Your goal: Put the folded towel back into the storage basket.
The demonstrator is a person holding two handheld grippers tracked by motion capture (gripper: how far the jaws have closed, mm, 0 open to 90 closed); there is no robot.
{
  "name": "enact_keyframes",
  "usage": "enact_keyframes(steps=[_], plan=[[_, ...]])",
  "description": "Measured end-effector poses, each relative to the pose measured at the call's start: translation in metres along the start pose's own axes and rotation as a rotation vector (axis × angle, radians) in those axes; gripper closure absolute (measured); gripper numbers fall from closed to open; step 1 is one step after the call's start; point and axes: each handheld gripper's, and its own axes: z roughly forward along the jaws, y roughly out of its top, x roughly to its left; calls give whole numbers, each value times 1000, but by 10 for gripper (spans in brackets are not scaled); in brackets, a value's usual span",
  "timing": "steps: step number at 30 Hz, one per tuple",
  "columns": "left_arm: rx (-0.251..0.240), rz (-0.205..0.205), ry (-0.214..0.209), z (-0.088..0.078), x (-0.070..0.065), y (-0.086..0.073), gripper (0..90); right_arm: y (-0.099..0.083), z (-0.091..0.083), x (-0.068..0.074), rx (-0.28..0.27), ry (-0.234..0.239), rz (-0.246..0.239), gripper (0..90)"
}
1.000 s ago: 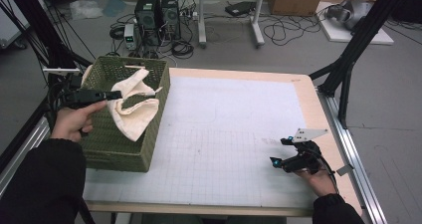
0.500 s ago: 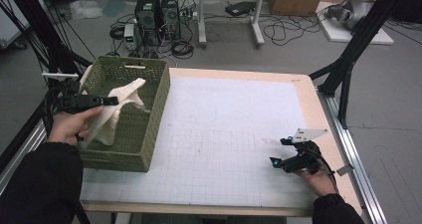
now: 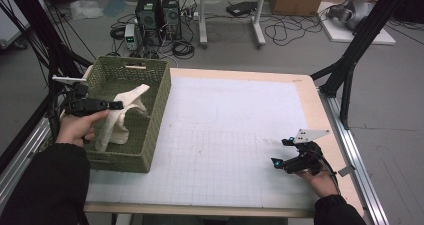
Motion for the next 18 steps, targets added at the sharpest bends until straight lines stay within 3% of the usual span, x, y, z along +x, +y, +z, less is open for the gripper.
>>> enact_keyframes(steps=[18], plan=[[-19,-2,23,10,3,0,824,0,0,1,0,7,1,119]])
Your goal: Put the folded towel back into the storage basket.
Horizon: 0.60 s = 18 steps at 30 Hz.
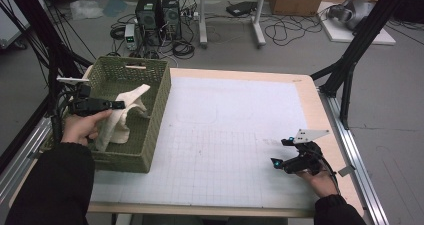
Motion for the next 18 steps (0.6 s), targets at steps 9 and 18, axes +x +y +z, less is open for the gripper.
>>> enact_keyframes(steps=[9,18], plan=[[-2,20,-14,8,-2,2,824,0,0,-1,-2,-1,-1,119],[-13,39,-24,10,-1,3,823,1,4,0,7,3,-3,119]])
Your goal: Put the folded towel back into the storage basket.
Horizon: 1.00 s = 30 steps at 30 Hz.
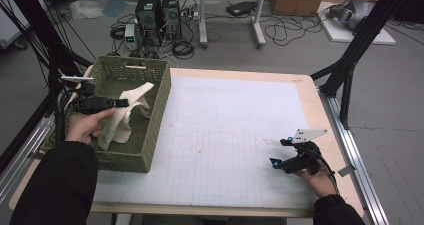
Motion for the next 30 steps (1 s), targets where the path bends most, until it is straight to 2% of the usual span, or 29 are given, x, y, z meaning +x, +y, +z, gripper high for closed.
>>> enact_keyframes(steps=[7,12,22,30], plan=[[10,-2,21,8,5,-1,821,0,2,0,5,5,1,119],[43,15,34,15,9,-3,821,0,2,0,11,8,0,119],[60,28,48,17,12,-5,821,0,3,-1,9,10,-4,119],[94,43,119,20,15,-7,818,0,4,0,15,13,-2,119]])
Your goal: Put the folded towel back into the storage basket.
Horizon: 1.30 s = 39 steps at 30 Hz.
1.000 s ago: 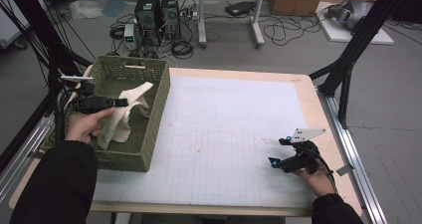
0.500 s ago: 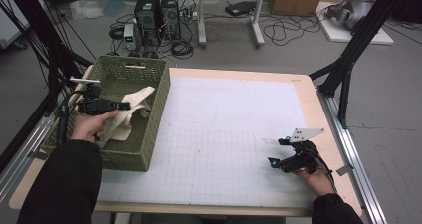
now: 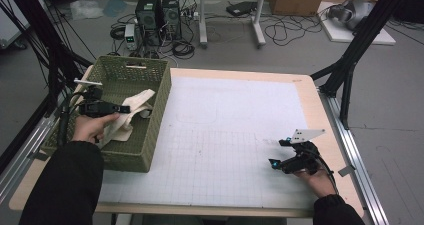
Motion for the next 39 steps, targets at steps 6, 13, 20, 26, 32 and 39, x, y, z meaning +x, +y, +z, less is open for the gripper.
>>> enact_keyframes(steps=[6,13,20,26,32,39], plan=[[10,1,29,2,1,-1,817,0,0,0,-1,-2,-1,119],[46,-5,74,5,2,-2,815,0,0,0,2,1,-1,119],[90,-7,111,7,3,-3,815,0,0,0,2,1,-1,119],[109,-7,122,8,4,-3,815,0,0,0,2,1,-1,119],[131,-4,131,12,4,-5,815,0,0,0,1,0,-2,119],[124,16,130,14,3,-5,815,0,0,0,-1,2,0,119]])
